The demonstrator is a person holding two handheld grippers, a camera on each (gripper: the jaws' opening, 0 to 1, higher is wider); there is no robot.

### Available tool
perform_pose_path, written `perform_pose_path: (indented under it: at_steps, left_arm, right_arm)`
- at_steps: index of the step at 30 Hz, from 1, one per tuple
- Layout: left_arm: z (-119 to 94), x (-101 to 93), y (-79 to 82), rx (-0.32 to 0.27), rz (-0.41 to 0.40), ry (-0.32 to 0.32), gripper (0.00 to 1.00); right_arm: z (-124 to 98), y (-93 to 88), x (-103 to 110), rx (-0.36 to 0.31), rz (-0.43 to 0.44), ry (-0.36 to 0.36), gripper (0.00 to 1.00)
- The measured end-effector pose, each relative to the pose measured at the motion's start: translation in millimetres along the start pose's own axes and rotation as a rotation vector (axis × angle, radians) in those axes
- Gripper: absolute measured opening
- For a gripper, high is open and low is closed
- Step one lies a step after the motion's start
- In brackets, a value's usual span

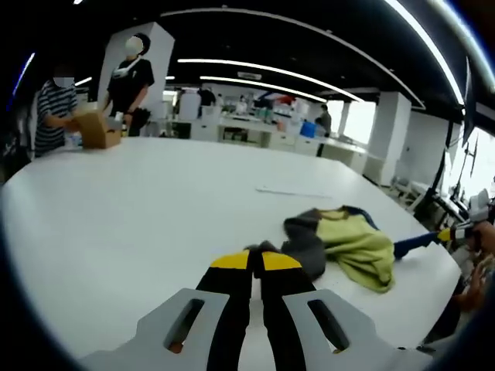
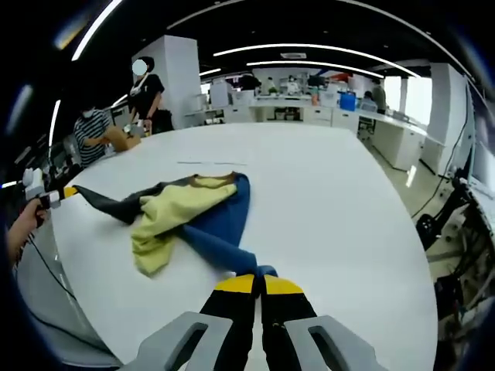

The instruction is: Fold the garment on the visible template until the final outline fits inside the template.

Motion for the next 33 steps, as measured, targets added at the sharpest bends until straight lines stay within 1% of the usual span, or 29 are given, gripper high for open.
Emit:
perform_pose_path:
  at_steps: [2, 4, 6, 10, 11, 12, 14, 15, 18, 20, 21, 23, 24, 25, 28, 29, 30, 31, 32, 33]
  left_arm:
    - [-1, 7.1, -2.3, 0.012, 0.016, 0.021, 0.01]
    - [-2, 15.6, -5.6, 0.028, 0.055, 0.05, 0.01]
    - [-3, 23.3, -9.3, 0.045, 0.072, 0.075, 0.01]
    - [-4, 38.9, -13.7, 0.051, 0.069, 0.111, 0.01]
    - [-5, 42.8, -14.4, 0.041, 0.072, 0.118, 0.01]
    - [-4, 45.5, -14.0, 0.029, 0.074, 0.119, 0.01]
    - [-3, 51.5, -16.2, 0.032, 0.069, 0.121, 0.01]
    - [-2, 53.8, -17.7, 0.038, 0.079, 0.122, 0.01]
    - [1, 63.3, -21.7, 0.055, 0.1, 0.135, 0.01]
    - [2, 70.6, -24.4, 0.075, 0.129, 0.153, 0.01]
    - [3, 73.6, -26.1, 0.087, 0.134, 0.155, 0.01]
    - [5, 78.4, -28.1, 0.098, 0.134, 0.156, 0.01]
    - [5, 82.0, -29.6, 0.114, 0.157, 0.166, 0.01]
    - [6, 84.9, -31.3, 0.126, 0.162, 0.174, 0.01]
    - [9, 93.9, -34.3, 0.14, 0.142, 0.185, 0.01]
    - [9, 95.9, -34.8, 0.146, 0.156, 0.194, 0.01]
    - [7, 98.9, -33.8, 0.159, 0.224, 0.22, 0.01]
    - [7, 101.5, -34.3, 0.171, 0.271, 0.233, 0.01]
    - [8, 103.1, -36.3, 0.183, 0.293, 0.242, 0.01]
    - [9, 103.9, -39.3, 0.188, 0.256, 0.244, 0.01]
  right_arm:
    - [0, 1.6, -4, 0.009, -0.011, -0.002, 0.0]
    - [1, 2.8, -9, 0.013, 0.0, 0.001, 0.0]
    - [2, 2.7, -13, 0.022, 0.004, 0.001, 0.0]
    - [3, -1.4, -26, 0.063, -0.017, -0.021, 0.0]
    - [4, -1.8, -29, 0.065, -0.016, -0.026, 0.0]
    - [5, -2.4, -33, 0.068, -0.009, -0.03, 0.0]
    - [6, -3.5, -38, 0.073, 0.015, -0.028, 0.0]
    - [7, -4.7, -40, 0.082, 0.043, -0.018, 0.0]
    - [9, -5.3, -45, 0.085, 0.071, -0.009, 0.0]
    - [9, -4.0, -54, 0.073, 0.095, -0.023, 0.0]
    - [9, -4.6, -58, 0.078, 0.126, -0.024, 0.0]
    - [9, -4.4, -64, 0.073, 0.149, -0.025, 0.0]
    - [9, -4.8, -66, 0.075, 0.152, -0.028, 0.0]
    - [9, -5.1, -68, 0.078, 0.155, -0.031, 0.0]
    - [10, -7.9, -75, 0.096, 0.144, -0.047, 0.0]
    - [11, -8.7, -77, 0.101, 0.137, -0.049, 0.0]
    - [13, -10.0, -82, 0.107, 0.141, -0.061, 0.0]
    - [14, -10.5, -85, 0.111, 0.141, -0.065, 0.0]
    - [14, -11.1, -87, 0.117, 0.135, -0.066, 0.0]
    - [15, -12.0, -92, 0.129, 0.122, -0.074, 0.0]
Point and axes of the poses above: the point that each gripper's makers call its tool centre point, and the gripper's own axes: z roughly forward along the fingers, x roughly to its left, y roughly out of its top, the point moved 4 cm from there along -z, roughly backward along the fingers, and after that the axes turned 2 degrees about -y, right-handed, at the moved point
